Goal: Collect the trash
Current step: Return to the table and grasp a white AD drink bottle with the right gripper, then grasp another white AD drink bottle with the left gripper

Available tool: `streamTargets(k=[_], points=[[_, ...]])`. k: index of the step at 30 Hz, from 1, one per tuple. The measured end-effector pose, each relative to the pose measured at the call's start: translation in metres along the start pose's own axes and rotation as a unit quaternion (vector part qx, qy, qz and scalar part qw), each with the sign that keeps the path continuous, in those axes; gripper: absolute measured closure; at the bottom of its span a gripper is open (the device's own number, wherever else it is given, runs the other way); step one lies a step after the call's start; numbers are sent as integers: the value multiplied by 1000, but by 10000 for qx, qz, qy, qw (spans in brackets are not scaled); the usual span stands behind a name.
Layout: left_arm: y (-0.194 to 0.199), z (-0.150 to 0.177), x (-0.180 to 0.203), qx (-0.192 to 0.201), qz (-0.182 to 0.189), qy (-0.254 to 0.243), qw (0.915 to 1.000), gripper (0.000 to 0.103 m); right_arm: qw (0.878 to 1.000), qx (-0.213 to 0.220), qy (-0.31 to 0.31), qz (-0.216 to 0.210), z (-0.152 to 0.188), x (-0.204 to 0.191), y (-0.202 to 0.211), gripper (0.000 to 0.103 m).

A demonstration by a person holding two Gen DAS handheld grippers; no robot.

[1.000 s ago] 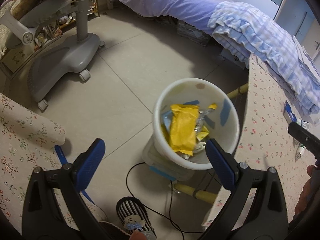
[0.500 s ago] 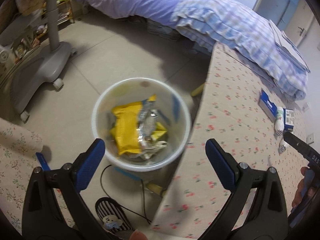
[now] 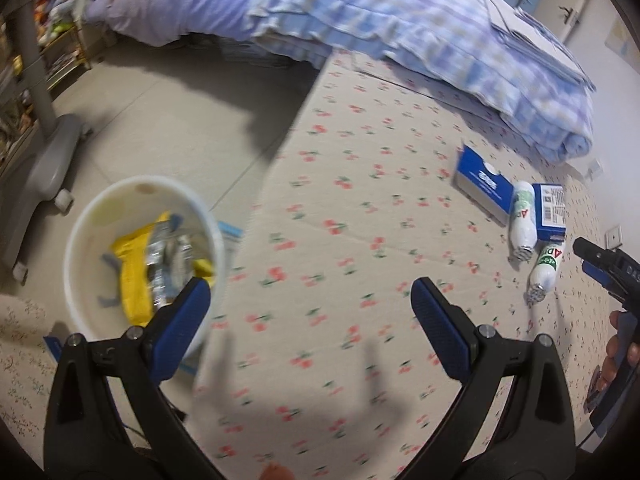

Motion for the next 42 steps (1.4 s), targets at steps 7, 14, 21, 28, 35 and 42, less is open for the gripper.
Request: streamTargets(k=[7, 14, 21, 28, 35, 42], points=[[-20, -11, 42, -42, 178, -149, 9997, 3, 9978, -448, -488, 99, 0, 29, -30, 18], [-34, -16, 101, -16, 610, -481, 9970, 3, 9918, -881, -844, -376, 10, 34, -52, 58], [-43, -17, 159, 154, 1161, -840, 9896, 3, 9937, -778, -719, -357, 13, 48, -30, 59], [-59, -17, 205, 344, 1648, -1147, 9790, 28, 9961, -567, -669, -39, 17, 91, -4, 60], [-73, -14, 224, 468, 1905, -1208, 9731, 43, 9950, -589, -793, 148, 29, 135, 6, 60], [-80, -14, 221, 407, 2125, -1040, 9708, 63, 9949, -581, -810, 158, 33, 151, 14, 61]])
Point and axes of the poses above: each gripper's, at about its wrist camera, not at the fingertips, and y roughly against the way its jaws point, x to its right, z to its underside, the point moved 3 cm from there along -y, roughly the way its jaws point, and after that the axes turned 1 degree about y, right-handed, at the moved point
